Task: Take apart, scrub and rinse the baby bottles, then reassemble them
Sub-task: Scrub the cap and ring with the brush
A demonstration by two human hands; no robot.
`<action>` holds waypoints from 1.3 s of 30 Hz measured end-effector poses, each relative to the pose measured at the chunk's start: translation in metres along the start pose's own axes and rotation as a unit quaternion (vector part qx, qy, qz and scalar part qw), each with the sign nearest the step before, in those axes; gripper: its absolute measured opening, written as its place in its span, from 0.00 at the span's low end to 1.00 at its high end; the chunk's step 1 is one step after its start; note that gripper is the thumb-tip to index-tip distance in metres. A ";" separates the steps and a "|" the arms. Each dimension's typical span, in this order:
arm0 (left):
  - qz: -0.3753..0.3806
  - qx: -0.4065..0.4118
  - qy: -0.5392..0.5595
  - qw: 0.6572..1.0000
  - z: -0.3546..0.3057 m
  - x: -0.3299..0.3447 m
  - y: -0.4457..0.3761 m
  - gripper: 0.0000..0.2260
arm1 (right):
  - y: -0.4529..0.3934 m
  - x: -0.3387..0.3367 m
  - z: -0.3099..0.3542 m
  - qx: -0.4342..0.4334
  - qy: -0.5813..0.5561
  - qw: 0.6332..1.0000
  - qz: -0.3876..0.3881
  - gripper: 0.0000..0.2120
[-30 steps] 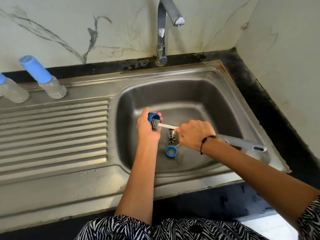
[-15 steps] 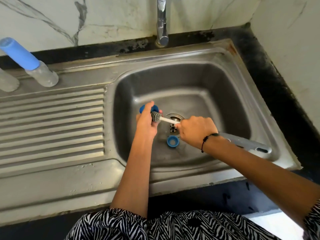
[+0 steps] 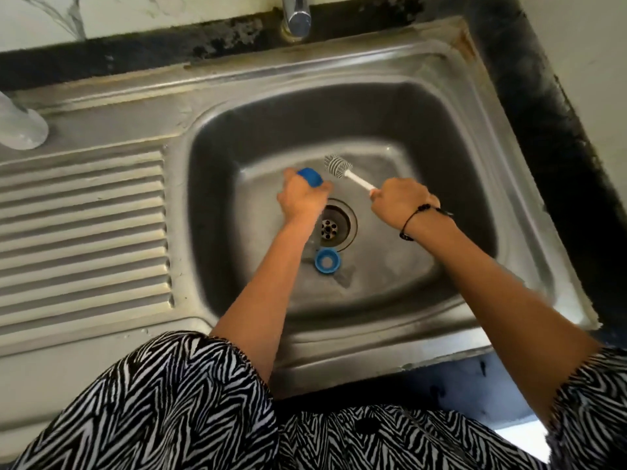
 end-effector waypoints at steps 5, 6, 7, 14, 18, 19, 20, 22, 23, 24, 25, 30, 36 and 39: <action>0.016 0.120 -0.216 0.969 0.007 0.033 0.004 0.24 | -0.025 0.017 -0.002 0.011 -0.014 0.999 0.031 0.18; 0.007 0.142 -0.265 0.954 0.010 0.036 0.004 0.23 | -0.027 0.019 -0.004 0.013 -0.013 0.999 0.034 0.17; -0.009 0.166 -0.321 0.932 0.014 0.040 0.004 0.22 | -0.029 0.020 -0.005 0.014 -0.015 0.999 0.035 0.17; -0.055 0.215 -0.523 0.823 0.020 0.059 0.001 0.12 | -0.039 0.026 -0.015 0.022 -0.026 0.998 0.047 0.15; -0.045 0.233 -0.565 0.790 0.027 0.060 -0.001 0.13 | -0.036 0.026 -0.015 0.025 -0.035 0.998 0.051 0.15; -0.045 0.242 -0.568 0.786 0.029 0.060 -0.001 0.13 | -0.035 0.026 -0.015 0.025 -0.036 0.998 0.048 0.15; -0.044 0.250 -0.567 0.783 0.031 0.059 -0.002 0.12 | -0.033 0.025 -0.015 0.025 -0.038 0.998 0.044 0.15; -0.044 0.261 -0.555 0.788 0.033 0.058 0.000 0.12 | -0.028 0.024 -0.016 0.029 -0.045 0.998 0.037 0.15; -0.043 0.263 -0.542 0.797 0.033 0.056 0.002 0.11 | -0.026 0.023 -0.016 0.029 -0.050 0.998 0.033 0.15; -0.041 0.266 -0.529 0.805 0.032 0.054 0.005 0.11 | -0.022 0.023 -0.017 0.031 -0.056 0.998 0.029 0.15; -0.037 0.268 -0.516 0.813 0.031 0.052 0.009 0.11 | -0.018 0.022 -0.019 0.032 -0.060 0.997 0.024 0.16; -0.022 0.210 -0.421 0.882 0.018 0.036 0.028 0.15 | 0.009 0.012 -0.025 0.047 -0.077 0.996 -0.006 0.16; 0.044 0.146 -0.241 0.958 -0.002 0.021 0.058 0.17 | 0.046 -0.005 -0.023 0.041 -0.095 0.993 -0.051 0.14; 0.078 0.147 -0.168 0.972 -0.012 0.017 0.080 0.16 | 0.061 -0.011 -0.020 0.031 -0.104 0.991 -0.076 0.14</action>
Point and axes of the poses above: each hand's wrist, its own y-axis away from the middle knuckle, its own x-axis out of the palm, z = x × y, the point moved 1 cm from there along -y, towards the middle knuckle, and after that the axes turned 12 degrees about -x, right-handed, at the moved point
